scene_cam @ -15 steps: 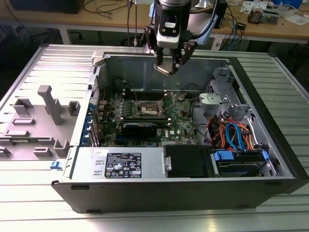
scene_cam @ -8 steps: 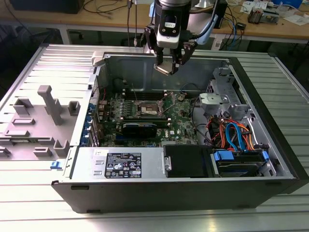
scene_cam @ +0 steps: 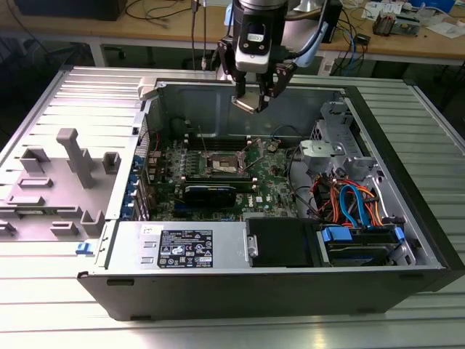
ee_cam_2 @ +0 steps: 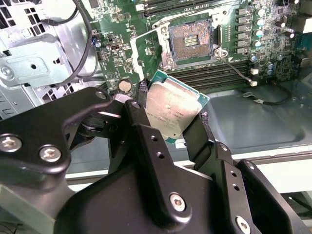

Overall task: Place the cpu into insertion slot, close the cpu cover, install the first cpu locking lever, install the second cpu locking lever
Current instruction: 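Place the cpu into insertion slot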

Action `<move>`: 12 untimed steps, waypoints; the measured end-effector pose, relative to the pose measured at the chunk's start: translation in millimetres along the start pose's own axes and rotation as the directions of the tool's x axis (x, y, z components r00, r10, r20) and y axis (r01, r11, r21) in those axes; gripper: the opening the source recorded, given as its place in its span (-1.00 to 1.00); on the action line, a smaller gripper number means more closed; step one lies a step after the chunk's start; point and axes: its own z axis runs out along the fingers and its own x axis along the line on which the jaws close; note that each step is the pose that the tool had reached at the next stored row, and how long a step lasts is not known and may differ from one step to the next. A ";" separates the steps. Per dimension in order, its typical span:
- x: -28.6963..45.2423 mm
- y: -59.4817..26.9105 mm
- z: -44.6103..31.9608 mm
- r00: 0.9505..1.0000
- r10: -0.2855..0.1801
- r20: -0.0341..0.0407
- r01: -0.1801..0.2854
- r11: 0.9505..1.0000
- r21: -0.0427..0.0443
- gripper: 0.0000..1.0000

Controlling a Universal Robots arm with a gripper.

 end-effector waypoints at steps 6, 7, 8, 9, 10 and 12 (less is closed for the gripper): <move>0.0 -0.1 0.9 0.999 0.053 0.004 -0.053 0.999 -0.001 0.09; 0.0 -0.1 1.1 0.998 0.061 0.005 -0.061 0.998 -0.001 0.09; 0.0 -0.1 1.4 0.997 0.076 0.006 -0.076 0.997 -0.002 0.09; 0.0 -0.1 1.6 0.996 0.088 0.007 -0.088 0.996 -0.002 0.09; 0.0 -0.1 1.8 0.995 0.096 0.008 -0.096 0.995 -0.002 0.09; 0.0 -0.2 2.2 0.993 0.117 0.010 -0.117 0.993 -0.003 0.09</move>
